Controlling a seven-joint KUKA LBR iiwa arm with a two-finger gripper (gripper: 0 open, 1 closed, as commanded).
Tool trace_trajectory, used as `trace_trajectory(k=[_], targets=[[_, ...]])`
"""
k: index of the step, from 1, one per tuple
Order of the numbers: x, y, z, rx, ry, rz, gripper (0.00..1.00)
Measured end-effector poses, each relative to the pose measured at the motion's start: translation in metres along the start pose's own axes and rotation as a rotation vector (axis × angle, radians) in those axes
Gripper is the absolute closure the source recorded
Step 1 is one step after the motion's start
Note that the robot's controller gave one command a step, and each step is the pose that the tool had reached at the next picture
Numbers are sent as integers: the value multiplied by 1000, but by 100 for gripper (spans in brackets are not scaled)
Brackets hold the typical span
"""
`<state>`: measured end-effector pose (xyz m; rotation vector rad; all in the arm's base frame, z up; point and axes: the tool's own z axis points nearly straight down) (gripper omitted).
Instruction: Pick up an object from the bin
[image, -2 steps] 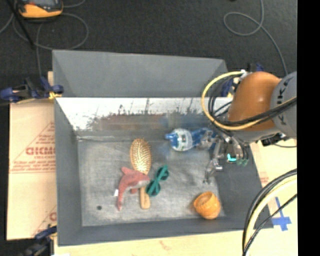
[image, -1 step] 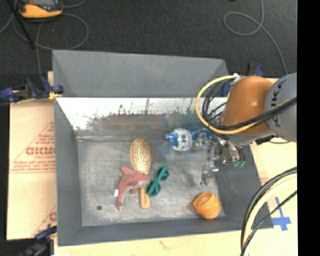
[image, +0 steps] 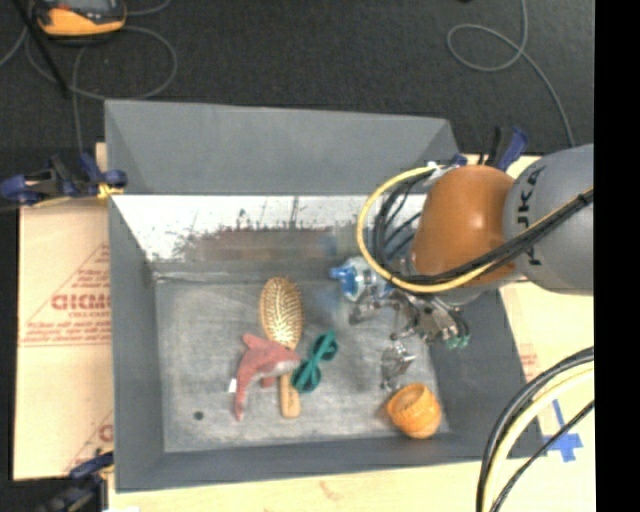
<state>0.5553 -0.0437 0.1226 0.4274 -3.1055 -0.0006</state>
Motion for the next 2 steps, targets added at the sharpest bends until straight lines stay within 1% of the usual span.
trace_trajectory(k=[1, 2], targets=[[-10, 36, -26, 0, -15, 31, 0], [-34, 53, 37, 2, -12, 180, 100]])
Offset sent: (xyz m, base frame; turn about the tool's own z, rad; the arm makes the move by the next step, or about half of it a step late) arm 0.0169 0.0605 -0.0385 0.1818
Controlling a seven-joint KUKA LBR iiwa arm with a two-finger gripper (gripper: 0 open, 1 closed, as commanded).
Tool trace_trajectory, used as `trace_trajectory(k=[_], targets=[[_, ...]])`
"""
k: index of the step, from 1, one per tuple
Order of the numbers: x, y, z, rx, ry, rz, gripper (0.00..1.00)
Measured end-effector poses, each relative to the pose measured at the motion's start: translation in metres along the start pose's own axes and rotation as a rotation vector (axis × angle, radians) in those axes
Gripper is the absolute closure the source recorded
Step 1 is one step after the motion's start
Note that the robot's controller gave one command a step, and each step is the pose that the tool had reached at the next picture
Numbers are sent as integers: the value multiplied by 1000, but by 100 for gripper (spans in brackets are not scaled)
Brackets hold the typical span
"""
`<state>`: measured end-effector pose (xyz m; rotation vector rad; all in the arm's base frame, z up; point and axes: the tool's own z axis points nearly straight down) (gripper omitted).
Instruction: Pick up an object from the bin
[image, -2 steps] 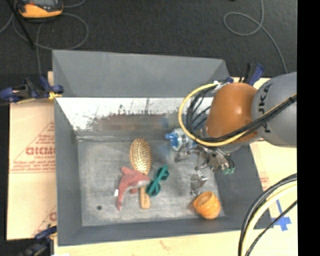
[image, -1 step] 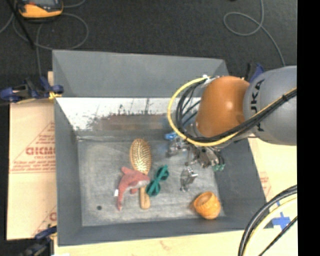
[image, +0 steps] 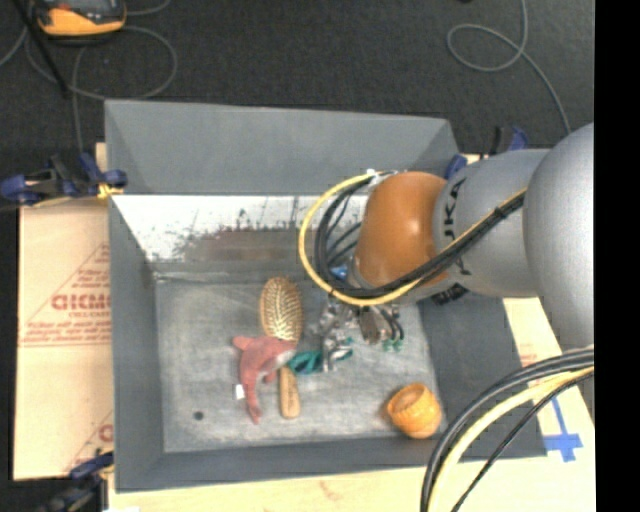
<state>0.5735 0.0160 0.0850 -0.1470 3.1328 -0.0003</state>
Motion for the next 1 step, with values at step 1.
trace_trajectory(k=[1], targets=[[0, 0, 0, 1, 0, -1, 100]])
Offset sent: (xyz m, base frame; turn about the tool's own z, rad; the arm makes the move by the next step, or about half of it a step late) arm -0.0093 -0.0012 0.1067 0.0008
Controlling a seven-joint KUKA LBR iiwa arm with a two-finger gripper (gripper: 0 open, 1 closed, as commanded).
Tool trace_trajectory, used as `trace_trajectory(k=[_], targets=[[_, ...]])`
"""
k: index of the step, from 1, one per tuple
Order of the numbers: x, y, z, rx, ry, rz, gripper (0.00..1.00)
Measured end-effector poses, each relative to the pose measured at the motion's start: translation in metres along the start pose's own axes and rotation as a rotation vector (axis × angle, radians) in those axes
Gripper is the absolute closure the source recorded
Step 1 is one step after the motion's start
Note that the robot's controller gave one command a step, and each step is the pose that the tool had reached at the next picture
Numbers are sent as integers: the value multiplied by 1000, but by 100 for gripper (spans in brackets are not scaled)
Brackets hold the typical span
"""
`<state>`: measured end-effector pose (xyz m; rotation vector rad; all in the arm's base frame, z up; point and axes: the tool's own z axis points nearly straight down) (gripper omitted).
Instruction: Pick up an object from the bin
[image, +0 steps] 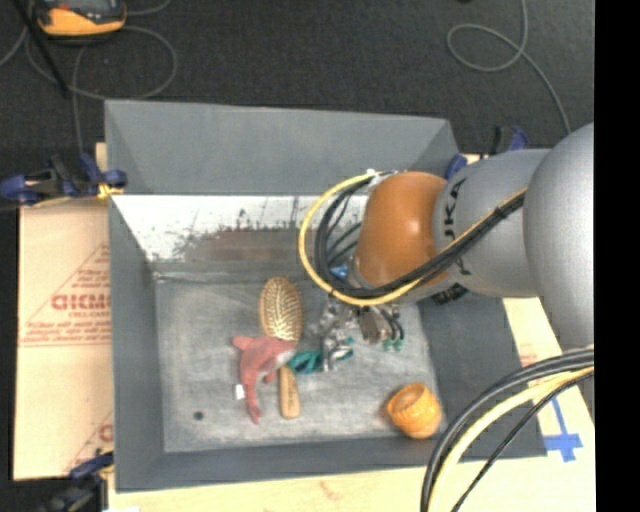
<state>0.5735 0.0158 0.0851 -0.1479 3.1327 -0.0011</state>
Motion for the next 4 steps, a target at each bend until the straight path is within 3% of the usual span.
trace_trajectory(k=[1, 2, 3, 4], targets=[[8, -2, -107, 1, 1, -1, 100], [8, -2, -107, 1, 1, -2, 0], [8, -2, -107, 1, 1, -2, 0], [-4, -1, 6, 1, -4, -6, 100]])
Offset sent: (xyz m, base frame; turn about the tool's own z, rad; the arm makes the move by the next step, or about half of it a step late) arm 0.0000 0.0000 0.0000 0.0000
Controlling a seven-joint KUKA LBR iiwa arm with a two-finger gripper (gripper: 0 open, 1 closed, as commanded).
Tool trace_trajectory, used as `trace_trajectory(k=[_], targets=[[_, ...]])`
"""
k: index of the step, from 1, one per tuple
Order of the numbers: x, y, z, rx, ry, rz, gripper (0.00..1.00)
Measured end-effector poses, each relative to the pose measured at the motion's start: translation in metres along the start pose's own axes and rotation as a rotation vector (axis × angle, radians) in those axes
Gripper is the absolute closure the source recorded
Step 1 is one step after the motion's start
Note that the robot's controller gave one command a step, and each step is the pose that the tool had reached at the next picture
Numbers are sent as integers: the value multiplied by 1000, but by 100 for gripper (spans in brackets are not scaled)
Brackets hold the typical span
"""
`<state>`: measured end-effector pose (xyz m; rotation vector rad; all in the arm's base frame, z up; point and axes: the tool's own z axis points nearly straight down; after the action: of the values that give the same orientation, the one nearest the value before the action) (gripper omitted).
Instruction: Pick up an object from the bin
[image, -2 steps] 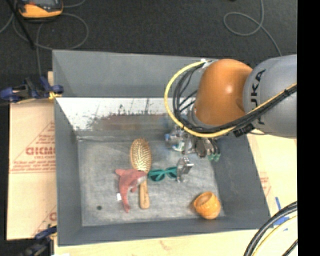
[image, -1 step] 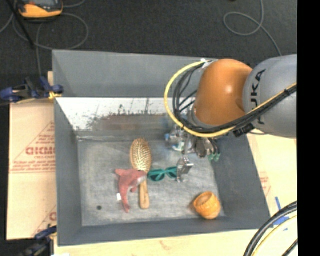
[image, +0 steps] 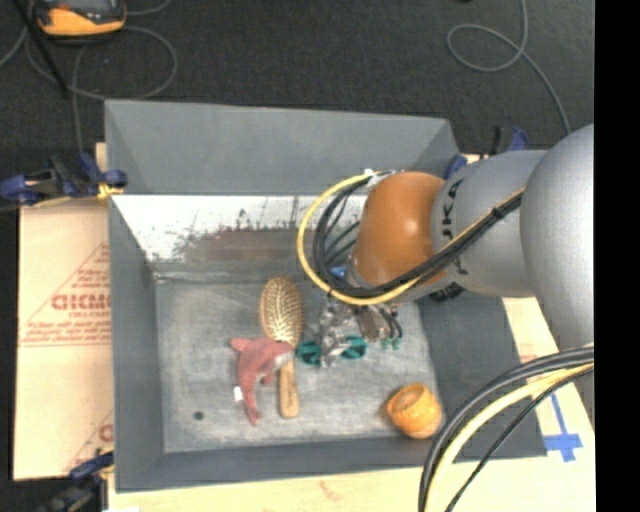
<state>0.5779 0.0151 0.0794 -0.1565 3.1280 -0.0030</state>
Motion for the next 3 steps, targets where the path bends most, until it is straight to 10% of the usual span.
trace_trajectory(k=[1, 2, 3], targets=[[0, 0, 0, 0, 0, -1, 100], [1, 6, -120, -2, 6, 28, 100], [1, 6, -120, -2, 6, 27, 100]])
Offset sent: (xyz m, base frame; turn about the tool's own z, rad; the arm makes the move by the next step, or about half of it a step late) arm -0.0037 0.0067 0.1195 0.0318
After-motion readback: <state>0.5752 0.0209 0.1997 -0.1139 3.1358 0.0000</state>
